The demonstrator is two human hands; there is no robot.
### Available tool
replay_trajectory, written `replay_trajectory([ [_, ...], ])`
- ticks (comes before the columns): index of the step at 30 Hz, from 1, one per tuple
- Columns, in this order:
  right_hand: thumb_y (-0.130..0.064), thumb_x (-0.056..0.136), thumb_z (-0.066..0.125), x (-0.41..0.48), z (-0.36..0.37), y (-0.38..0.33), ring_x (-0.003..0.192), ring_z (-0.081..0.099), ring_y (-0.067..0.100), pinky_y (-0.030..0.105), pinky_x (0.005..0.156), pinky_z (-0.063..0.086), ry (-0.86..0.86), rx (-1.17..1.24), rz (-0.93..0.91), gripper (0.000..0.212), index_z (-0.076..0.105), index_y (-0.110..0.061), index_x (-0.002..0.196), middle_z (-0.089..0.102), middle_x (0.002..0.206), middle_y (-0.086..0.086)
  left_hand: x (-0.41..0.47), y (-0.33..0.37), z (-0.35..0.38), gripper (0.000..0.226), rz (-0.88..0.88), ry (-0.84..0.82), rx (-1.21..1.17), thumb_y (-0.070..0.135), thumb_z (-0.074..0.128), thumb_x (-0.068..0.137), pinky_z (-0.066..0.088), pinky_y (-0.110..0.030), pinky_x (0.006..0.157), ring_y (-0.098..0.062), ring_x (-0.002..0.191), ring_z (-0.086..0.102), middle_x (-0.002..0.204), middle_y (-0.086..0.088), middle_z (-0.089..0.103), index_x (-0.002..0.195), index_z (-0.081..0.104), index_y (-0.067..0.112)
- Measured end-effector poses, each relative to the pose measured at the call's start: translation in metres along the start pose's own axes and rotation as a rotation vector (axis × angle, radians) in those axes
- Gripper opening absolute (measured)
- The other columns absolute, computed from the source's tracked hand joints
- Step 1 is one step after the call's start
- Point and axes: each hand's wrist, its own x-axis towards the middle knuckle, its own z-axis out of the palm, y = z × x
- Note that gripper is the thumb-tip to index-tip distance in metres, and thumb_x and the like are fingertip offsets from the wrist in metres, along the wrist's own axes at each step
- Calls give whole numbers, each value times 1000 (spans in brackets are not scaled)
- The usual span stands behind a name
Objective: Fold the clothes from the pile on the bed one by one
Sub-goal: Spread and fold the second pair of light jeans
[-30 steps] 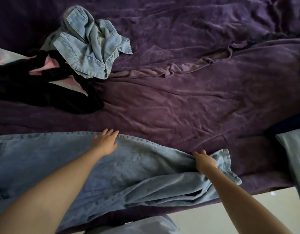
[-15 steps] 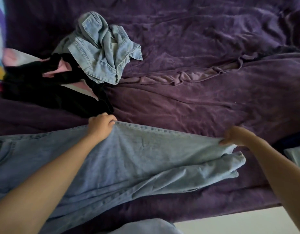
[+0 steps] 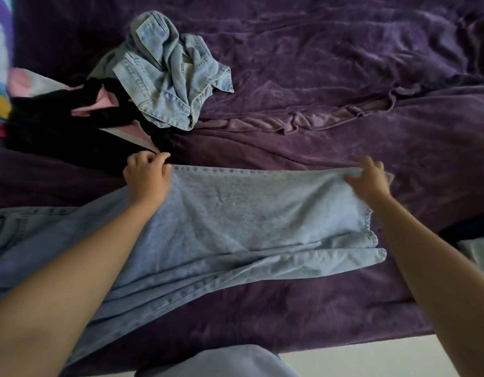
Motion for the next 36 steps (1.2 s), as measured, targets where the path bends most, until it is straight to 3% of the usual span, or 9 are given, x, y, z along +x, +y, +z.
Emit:
replay_trajectory([
  [6,-23,89,57,-64,61,52,136,23,35,46,108,25,-221,-213,179,66,25,-21,146,22,150,15,-105,11,20,48,364,-104,-34,39,46,90,51,-53,75,-45,95,62,105,-26,64,102,70,-1],
  [9,-20,87,53,-104,85,76,134,27,29,40,107,26,-245,-403,-24,56,35,-22,140,32,146,6,-163,-6,29,71,531,-218,-12,56,23,95,53,-39,73,-32,86,67,95,-15,68,88,74,7],
  [14,-28,88,52,-141,96,102,139,21,20,36,106,23,-246,-664,-192,57,33,-32,142,29,147,0,-214,-25,31,45,585,-331,41,48,47,69,54,-34,68,-20,91,45,88,-9,68,76,74,14],
  [18,-16,81,65,-147,75,107,114,50,32,43,94,33,-68,-537,-195,26,65,-10,106,60,112,12,-222,-31,23,15,565,-258,32,20,54,65,53,-29,56,-18,78,47,75,-6,64,62,66,12],
  [21,-2,64,72,-157,49,121,77,65,36,45,77,42,196,-399,-351,11,62,-1,71,64,73,15,-228,-28,17,21,567,-237,-52,21,43,66,45,-27,61,-13,76,40,73,-2,60,60,61,12],
  [24,-16,67,45,-173,30,143,60,62,30,39,72,32,360,-402,-515,13,54,-8,71,58,61,7,-240,-26,12,18,663,-311,-120,22,43,62,33,-21,67,-10,76,40,74,1,59,60,57,12],
  [28,-13,58,43,-213,39,175,52,60,28,38,68,33,329,-497,-601,19,46,-15,77,54,56,4,-265,-31,14,13,769,-496,-133,28,46,56,33,-16,67,-6,78,37,75,7,61,56,54,18],
  [31,3,44,60,-242,56,190,45,60,31,40,55,45,179,-591,-496,28,60,-9,69,56,49,6,-280,-32,28,8,702,-711,-161,18,56,61,43,-17,80,-6,86,39,92,2,67,61,57,9],
  [36,13,39,60,-268,52,201,60,61,38,45,54,47,54,-575,-256,28,60,-2,62,57,60,13,-286,-26,41,17,605,-1054,-176,11,49,82,25,-16,96,-14,127,36,139,4,48,79,56,-4],
])
